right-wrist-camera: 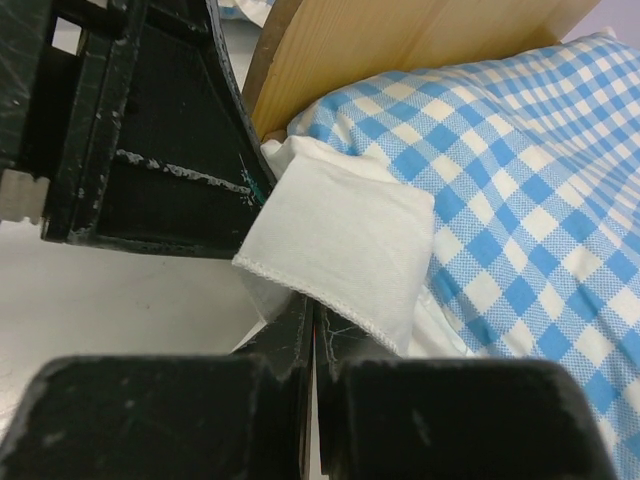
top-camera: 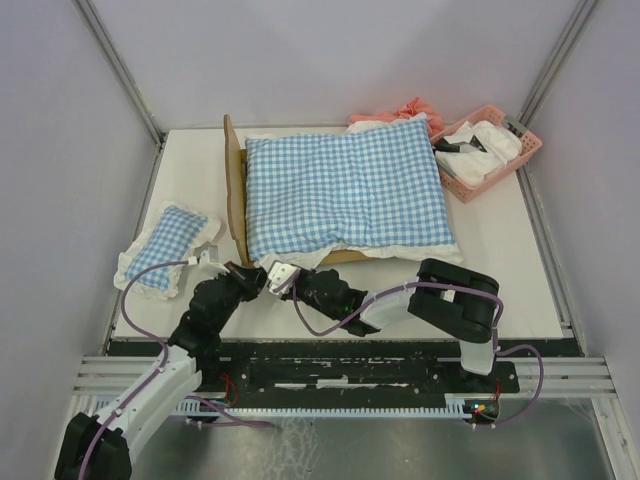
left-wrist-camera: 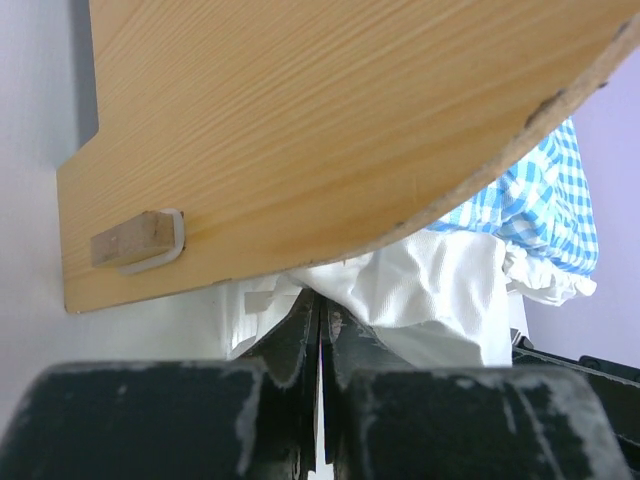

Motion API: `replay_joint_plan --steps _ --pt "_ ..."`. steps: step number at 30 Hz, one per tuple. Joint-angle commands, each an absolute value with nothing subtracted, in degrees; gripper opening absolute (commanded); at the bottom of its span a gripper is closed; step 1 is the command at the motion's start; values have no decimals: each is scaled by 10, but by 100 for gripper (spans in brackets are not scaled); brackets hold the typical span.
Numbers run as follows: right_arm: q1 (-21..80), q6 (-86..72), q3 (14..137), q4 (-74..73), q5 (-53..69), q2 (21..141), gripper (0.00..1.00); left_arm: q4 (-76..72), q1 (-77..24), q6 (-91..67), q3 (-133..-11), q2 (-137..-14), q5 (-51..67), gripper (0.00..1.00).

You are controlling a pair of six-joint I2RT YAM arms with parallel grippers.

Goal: Set up the pet bed
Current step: Tie the ropes to the bed frame.

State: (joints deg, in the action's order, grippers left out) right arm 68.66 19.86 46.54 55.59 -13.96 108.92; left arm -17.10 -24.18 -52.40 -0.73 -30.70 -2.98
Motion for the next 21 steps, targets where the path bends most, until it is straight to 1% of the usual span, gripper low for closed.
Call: replay_joint_plan --steps 1,3,6,9,13,18,21 --pt "677 200 476 561 -123 1091 2 -120 -243 -531 0 -272 -48 3" --pt "675 199 476 558 -120 1088 2 -117 -243 -514 3 -266 -50 4" --pt "675 196 475 555 -117 1081 2 -141 -242 -496 17 -262 -53 23" --pt "675 191 477 551 -112 1076 2 -175 -242 -481 26 -265 -42 32" --pt "675 190 481 548 -111 1077 2 -196 -243 -449 25 -287 -46 37" --pt "675 188 485 549 -109 1079 2 -232 -243 -435 28 -335 -41 38" --pt "675 187 488 548 -108 1078 2 -247 -242 -436 30 -359 -45 41"
